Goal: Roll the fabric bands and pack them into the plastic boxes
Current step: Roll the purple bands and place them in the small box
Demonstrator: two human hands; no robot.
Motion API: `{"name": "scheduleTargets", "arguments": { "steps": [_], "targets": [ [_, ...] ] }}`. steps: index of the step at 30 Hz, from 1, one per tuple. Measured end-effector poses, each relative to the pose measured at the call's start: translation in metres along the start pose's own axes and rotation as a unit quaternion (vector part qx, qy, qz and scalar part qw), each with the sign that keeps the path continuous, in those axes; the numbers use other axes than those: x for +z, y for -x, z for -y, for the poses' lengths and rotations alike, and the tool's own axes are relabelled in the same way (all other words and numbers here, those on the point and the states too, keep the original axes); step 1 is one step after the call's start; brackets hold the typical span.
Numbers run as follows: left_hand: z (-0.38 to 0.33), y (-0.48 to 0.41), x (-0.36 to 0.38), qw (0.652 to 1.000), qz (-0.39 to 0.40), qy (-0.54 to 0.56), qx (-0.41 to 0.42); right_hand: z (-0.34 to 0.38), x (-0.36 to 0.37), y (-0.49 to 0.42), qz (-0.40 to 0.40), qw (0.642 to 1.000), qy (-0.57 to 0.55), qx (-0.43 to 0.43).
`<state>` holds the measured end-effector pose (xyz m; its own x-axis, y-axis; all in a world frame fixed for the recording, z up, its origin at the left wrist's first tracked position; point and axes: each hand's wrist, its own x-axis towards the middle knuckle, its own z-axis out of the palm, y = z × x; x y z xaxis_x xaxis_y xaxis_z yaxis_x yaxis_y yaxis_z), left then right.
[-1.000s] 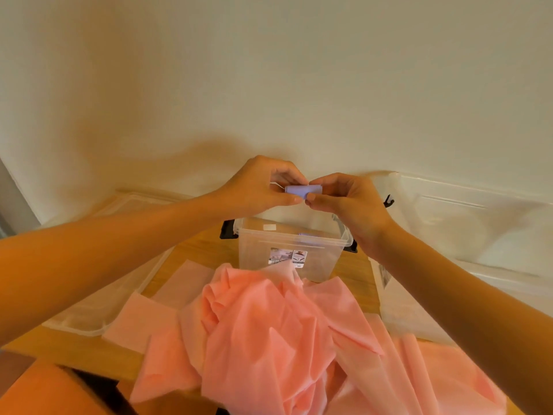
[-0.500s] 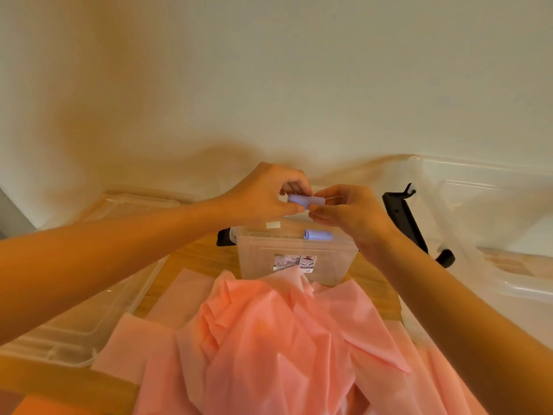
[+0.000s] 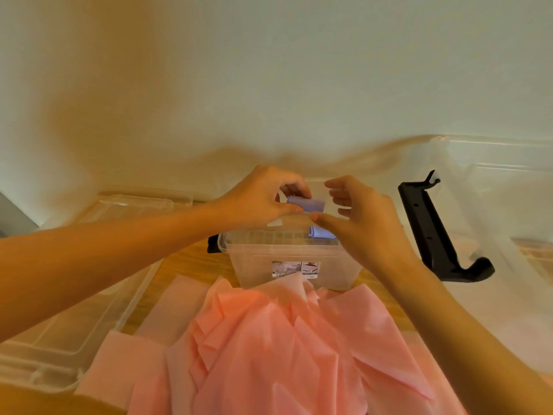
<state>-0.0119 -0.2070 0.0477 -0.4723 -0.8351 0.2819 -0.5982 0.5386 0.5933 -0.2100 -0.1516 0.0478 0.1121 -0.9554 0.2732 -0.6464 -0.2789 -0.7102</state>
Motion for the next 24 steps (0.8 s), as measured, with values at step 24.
{"name": "scheduleTargets", "arguments": {
  "steps": [24],
  "targets": [
    [0.025, -0.03, 0.041, 0.972, 0.15, -0.178, 0.011, -0.036, 0.008, 0.021, -0.059, 0.993, -0.017, -0.102]
  ]
}}
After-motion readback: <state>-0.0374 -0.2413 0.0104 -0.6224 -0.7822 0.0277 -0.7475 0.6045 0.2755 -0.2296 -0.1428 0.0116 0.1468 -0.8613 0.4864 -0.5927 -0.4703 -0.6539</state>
